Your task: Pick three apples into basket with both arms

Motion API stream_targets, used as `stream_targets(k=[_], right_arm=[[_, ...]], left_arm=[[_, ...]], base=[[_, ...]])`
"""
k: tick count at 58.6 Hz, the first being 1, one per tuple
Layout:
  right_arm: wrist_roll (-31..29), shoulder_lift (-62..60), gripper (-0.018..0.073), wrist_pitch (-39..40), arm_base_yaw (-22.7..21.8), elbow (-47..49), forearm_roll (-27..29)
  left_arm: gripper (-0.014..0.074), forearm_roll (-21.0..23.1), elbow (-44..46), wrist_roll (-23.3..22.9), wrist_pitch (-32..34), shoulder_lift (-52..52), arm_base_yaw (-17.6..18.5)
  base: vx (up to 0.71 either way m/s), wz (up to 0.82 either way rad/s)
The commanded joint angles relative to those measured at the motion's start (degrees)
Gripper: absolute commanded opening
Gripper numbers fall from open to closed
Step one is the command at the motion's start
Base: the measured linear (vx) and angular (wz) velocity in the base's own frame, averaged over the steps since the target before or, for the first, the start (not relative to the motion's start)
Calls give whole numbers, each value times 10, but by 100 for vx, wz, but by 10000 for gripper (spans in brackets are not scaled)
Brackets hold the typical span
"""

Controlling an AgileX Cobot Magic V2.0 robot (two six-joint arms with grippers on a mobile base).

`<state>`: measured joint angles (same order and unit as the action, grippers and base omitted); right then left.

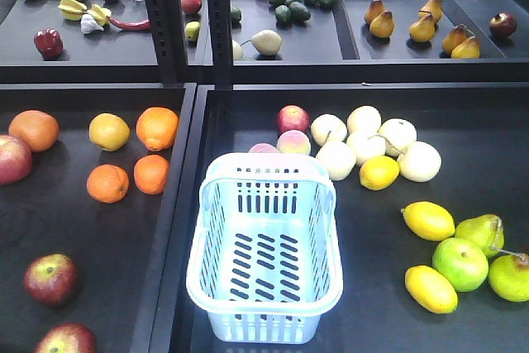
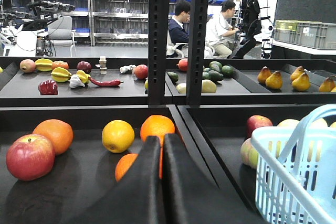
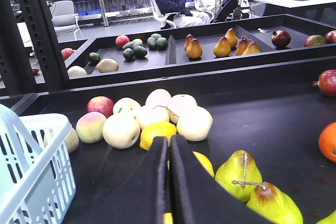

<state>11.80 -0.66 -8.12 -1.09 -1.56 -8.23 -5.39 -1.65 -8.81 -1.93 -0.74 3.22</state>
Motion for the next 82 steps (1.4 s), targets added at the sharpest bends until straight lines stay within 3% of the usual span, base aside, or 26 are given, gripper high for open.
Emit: stream_targets(k=[1, 54, 66, 82], right_arm=[[-4, -7, -5, 42, -2, -8, -1], [-4, -7, -5, 42, -2, -8, -1], [-4, -7, -5, 42, -2, -8, -1], [-4, -7, -5, 42, -2, -8, -1]], left_arm=[[-6, 1, 15, -2, 41, -7, 5], [-6, 2, 17, -2, 47, -7, 5], [-6, 31, 19, -101, 82, -7, 5], [-6, 32, 19, -196, 219, -7, 5]], base=[[0, 0], [0, 0], [0, 0], [0, 0]])
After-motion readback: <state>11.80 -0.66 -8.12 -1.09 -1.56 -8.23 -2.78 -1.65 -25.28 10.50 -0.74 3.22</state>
